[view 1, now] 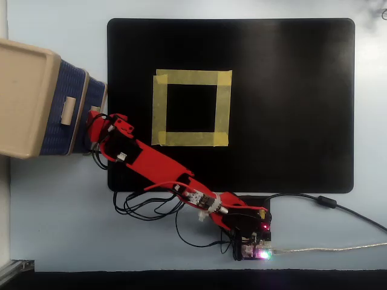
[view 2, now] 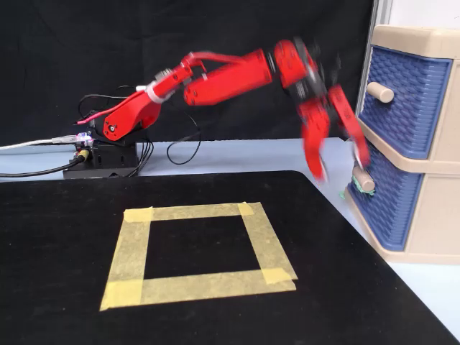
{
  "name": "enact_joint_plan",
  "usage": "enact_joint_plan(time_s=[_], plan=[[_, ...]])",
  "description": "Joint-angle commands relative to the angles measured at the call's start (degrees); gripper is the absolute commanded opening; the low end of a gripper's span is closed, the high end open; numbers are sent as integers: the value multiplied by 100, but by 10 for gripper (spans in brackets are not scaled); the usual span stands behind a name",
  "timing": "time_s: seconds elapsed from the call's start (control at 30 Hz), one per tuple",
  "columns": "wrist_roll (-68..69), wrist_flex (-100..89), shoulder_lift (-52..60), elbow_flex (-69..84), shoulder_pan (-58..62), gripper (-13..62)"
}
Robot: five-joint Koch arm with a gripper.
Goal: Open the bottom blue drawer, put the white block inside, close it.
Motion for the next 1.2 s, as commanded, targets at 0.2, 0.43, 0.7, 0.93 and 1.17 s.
enact_joint_plan(time_s=[0.2,0.43,0.7,0.93,1.17], plan=[[3199,2602,3735,1538,2479,338],[6390,1767,5766,7040,4438,336],[6750,-782,8367,12146,4896,338],[6697,492,8956,13228,4896,341],[6741,352,8947,13676,4843,344]])
